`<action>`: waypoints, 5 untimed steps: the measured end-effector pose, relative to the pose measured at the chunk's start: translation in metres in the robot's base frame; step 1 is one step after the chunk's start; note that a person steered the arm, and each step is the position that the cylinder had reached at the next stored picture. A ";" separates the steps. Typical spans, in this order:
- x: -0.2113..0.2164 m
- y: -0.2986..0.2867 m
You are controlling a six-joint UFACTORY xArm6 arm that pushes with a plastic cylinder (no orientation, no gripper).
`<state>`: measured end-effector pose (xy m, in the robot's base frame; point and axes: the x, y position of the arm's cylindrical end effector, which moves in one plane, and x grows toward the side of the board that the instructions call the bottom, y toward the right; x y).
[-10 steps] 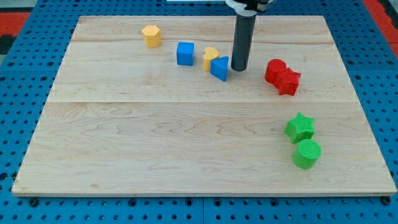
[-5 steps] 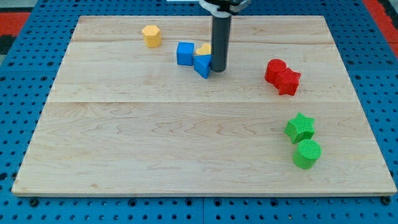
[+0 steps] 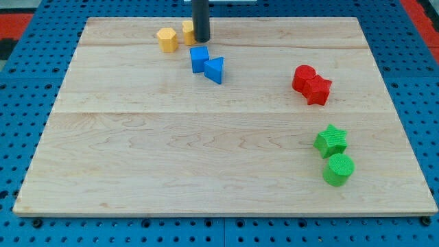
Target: Move the yellow blocks to the top left of the board
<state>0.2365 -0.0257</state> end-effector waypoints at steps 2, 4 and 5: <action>-0.011 -0.047; 0.034 -0.047; 0.048 -0.095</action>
<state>0.2843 -0.1202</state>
